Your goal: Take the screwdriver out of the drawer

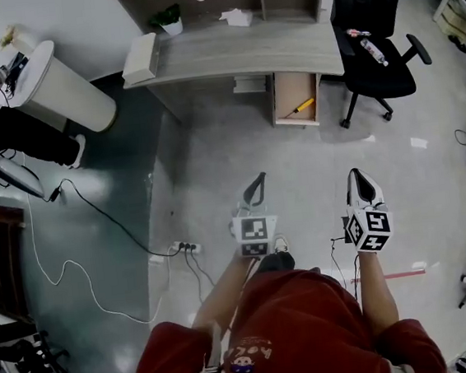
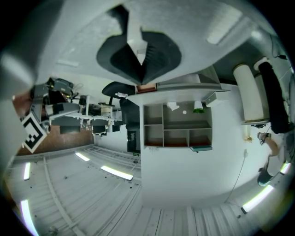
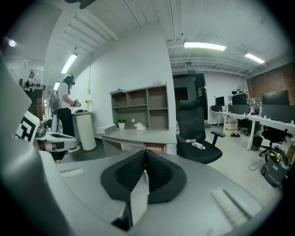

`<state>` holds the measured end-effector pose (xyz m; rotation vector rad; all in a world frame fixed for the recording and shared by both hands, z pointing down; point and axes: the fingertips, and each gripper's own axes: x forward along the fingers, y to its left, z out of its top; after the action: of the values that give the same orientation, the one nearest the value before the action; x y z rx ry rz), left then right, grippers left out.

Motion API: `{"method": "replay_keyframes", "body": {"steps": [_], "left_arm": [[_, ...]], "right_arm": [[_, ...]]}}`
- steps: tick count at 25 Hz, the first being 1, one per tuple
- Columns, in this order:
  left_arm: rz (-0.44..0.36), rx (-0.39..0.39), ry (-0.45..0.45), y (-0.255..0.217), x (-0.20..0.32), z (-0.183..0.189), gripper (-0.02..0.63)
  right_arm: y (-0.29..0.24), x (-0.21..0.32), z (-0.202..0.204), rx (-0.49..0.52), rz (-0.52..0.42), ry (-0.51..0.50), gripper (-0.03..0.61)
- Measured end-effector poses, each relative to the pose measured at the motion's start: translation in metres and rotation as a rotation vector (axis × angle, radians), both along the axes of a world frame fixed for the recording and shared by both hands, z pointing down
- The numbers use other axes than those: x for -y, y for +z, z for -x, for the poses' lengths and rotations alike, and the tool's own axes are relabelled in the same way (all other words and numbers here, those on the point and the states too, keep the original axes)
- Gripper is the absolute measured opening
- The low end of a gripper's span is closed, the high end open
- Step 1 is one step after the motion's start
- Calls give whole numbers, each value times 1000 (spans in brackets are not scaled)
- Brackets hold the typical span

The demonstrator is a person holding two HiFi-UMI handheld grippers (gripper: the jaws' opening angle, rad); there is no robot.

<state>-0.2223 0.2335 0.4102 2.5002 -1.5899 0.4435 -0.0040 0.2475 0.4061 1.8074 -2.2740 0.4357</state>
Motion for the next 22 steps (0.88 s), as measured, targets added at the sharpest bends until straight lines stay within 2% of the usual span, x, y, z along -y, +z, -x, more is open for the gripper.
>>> {"method": "replay_keyframes", "body": {"steps": [6, 12, 16, 22], "left_arm": [[-8, -11, 9, -5, 26, 10, -2], [-1, -11, 3, -1, 49, 7, -2], [1, -1, 0, 4, 73, -10, -2], [-7, 12, -2, 4, 137, -61, -2]], "right_arm": [[-8, 26, 11, -3, -14, 10, 0], [-5, 50, 4, -7, -16, 8, 0], [-1, 75, -16, 5, -21, 14, 0], [1, 139, -65, 24, -23, 8, 0]]}}
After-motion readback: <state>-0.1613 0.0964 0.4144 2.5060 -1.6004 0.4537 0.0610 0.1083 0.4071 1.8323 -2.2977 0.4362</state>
